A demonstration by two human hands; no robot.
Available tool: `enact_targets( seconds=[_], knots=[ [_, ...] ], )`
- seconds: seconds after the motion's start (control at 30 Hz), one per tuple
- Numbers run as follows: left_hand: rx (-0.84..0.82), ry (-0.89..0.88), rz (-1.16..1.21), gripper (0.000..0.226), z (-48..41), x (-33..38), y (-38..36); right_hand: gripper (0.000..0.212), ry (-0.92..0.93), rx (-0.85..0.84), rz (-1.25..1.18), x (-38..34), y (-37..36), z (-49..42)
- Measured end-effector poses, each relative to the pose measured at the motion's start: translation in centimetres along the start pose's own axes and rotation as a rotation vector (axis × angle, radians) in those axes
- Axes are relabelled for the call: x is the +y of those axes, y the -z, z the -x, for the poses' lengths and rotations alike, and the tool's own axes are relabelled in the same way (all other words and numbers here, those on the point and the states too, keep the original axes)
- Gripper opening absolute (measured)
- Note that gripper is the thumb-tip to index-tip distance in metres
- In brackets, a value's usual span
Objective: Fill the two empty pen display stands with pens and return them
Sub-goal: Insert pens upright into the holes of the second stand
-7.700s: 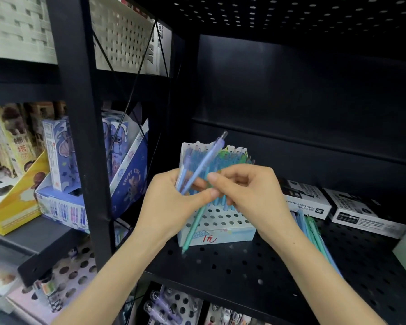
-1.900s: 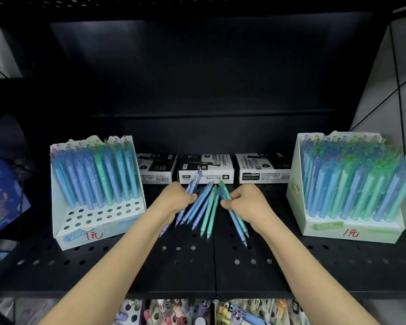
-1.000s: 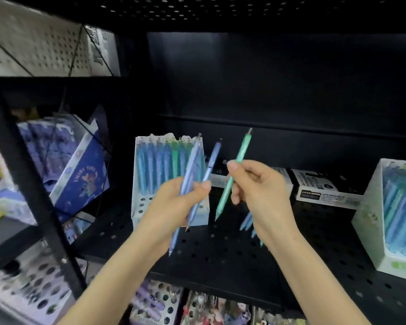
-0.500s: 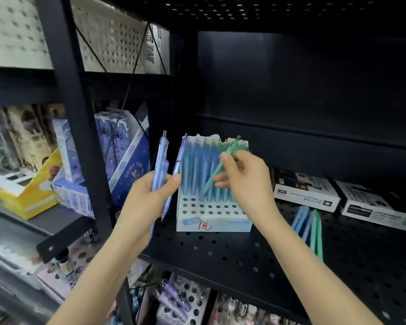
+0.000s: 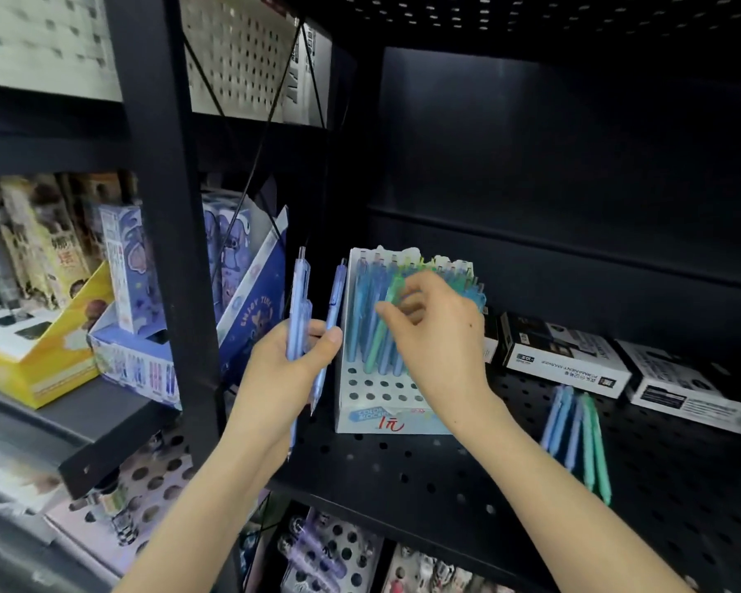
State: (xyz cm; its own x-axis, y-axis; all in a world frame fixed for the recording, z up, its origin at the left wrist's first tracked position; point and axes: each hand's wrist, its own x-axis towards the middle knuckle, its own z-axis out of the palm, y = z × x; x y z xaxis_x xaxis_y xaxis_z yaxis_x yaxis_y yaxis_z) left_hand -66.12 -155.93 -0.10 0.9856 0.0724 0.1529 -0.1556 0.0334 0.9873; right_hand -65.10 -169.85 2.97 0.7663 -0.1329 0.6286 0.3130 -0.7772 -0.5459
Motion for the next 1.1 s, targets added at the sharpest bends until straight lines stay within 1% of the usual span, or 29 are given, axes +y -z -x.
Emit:
enact_targets(
  seconds=[0.03, 0.1, 0.23, 0.47, 0.5, 0.53, 0.6, 0.63, 0.7, 0.77, 0.87, 0.9, 0.93, 1.0, 1.03, 1.1],
  knots=[
    [-0.001, 0.001, 0.008, 0.011, -0.1, -0.1, 0.0, 0.019, 0.021, 0.028, 0.083, -0.1, 0.0, -0.1],
    [-0.004, 0.002, 0.014, 0.01, -0.3, -0.2, 0.2, 0.021, 0.006, 0.047, 0.185, -0.4, 0.0, -0.4],
    [-0.033, 0.012, 0.033, 0.01, -0.5, -0.3, 0.4, 0.024, -0.076, -0.04, 0.299, -0.8, -0.2, -0.9],
    [-0.074, -0.009, 0.058, 0.008, -0.7, -0.4, 0.7, 0.026, -0.105, -0.103, 0.432, -1.1, -0.1, -0.9],
    [-0.083, -0.018, 0.061, 0.008, -0.7, -0.4, 0.7, 0.028, -0.088, -0.079, 0.407, -1.0, -0.1, -0.8],
    [-0.092, -0.029, 0.067, 0.009, -0.7, -0.4, 0.7, 0.029, -0.056, -0.018, 0.352, -0.8, -0.1, -0.5],
    [-0.114, -0.048, 0.087, 0.014, -0.7, -0.3, 0.7, 0.029, 0.011, 0.125, 0.163, -0.8, 0.2, 0.0],
    [-0.131, -0.055, 0.092, 0.018, -0.6, -0.4, 0.8, 0.027, 0.011, 0.13, 0.051, -0.9, 0.4, 0.2],
    [-0.173, -0.078, 0.088, 0.019, -0.6, -0.4, 0.7, 0.024, -0.058, 0.015, -0.165, -1.2, 0.9, 0.3],
    [-0.193, -0.117, 0.068, 0.013, -0.5, -0.5, 0.5, 0.021, -0.133, -0.079, -0.307, -1.5, 1.3, 0.2],
    [-0.178, -0.17, 0.024, 0.012, -0.3, -0.4, 0.3, 0.012, -0.187, -0.12, -0.404, -1.8, 2.1, 0.0],
    [-0.167, -0.178, 0.015, 0.012, -0.3, -0.4, 0.3, 0.008, -0.197, -0.114, -0.446, -1.8, 2.4, -0.1],
    [-0.149, -0.177, 0.015, 0.011, -0.3, -0.4, 0.3, 0.009, -0.193, -0.078, -0.473, -1.9, 2.8, -0.2],
    [-0.084, -0.145, 0.024, 0.009, -0.5, -0.3, 0.4, 0.017, -0.139, 0.04, -0.441, -1.7, 3.3, -0.6],
    [-0.051, -0.122, 0.022, 0.011, -0.5, -0.5, 0.4, 0.017, -0.108, 0.078, -0.401, -1.6, 3.5, -0.8],
    [-0.014, -0.079, 0.008, 0.019, -0.6, -0.7, 0.5, 0.012, -0.058, 0.076, -0.306, -1.5, 3.2, -0.8]
  ],
)
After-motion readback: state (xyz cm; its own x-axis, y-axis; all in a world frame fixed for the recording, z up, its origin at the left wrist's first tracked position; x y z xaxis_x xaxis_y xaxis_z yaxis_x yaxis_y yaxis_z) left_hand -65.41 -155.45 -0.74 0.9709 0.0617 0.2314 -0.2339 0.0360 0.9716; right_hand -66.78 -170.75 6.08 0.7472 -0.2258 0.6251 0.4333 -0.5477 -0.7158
